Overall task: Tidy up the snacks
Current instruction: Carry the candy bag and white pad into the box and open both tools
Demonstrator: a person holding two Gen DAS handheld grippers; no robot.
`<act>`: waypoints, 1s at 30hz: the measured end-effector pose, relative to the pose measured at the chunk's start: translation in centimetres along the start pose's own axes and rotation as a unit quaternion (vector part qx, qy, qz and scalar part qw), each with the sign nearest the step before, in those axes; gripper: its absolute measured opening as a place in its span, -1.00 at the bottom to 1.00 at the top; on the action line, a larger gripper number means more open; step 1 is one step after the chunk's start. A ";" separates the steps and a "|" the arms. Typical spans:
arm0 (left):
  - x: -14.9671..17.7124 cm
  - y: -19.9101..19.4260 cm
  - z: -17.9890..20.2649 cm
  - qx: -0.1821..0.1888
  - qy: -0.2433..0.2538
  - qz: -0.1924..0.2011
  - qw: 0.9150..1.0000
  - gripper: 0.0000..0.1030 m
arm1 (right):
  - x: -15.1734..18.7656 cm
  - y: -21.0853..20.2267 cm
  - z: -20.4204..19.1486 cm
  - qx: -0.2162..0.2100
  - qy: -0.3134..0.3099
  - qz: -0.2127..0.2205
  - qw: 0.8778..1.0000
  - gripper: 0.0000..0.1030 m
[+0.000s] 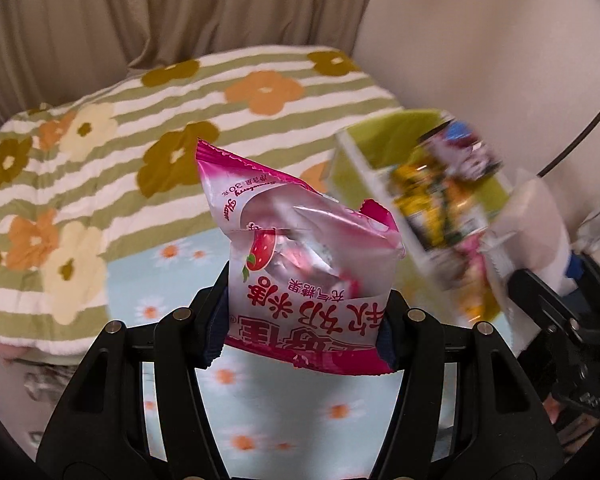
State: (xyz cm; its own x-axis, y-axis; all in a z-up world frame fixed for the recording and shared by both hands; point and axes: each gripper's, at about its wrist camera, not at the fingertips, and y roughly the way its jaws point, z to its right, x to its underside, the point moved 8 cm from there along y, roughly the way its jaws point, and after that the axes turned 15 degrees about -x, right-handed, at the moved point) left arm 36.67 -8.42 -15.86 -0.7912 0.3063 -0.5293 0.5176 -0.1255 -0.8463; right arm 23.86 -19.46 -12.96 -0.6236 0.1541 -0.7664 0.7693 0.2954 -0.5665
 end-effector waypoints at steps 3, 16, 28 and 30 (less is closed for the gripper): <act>-1.0 -0.9 3.7 0.004 0.001 0.010 1.000 0.08 | -1.1 -2.2 2.6 0.003 -0.012 -0.002 1.000 0.42; -2.5 1.9 18.2 0.022 -0.011 -0.031 0.999 0.08 | -2.9 -6.2 13.8 -0.016 -0.002 -0.024 1.000 0.42; -2.8 2.4 20.2 -0.001 -0.011 -0.033 0.999 0.99 | -2.2 -6.5 17.9 -0.031 0.038 -0.028 0.998 0.42; -2.2 2.0 19.5 -0.014 -0.006 -0.031 0.999 0.99 | -2.0 -6.5 18.0 -0.030 0.042 -0.027 0.998 0.42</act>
State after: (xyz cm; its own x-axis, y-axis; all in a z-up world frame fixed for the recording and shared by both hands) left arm 33.11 -27.74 -17.58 -0.8261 0.3008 -0.4765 0.4758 -0.0807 -0.8758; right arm 22.58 -38.65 -13.18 -0.6759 0.2134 -0.7054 0.7254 0.3619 -0.5855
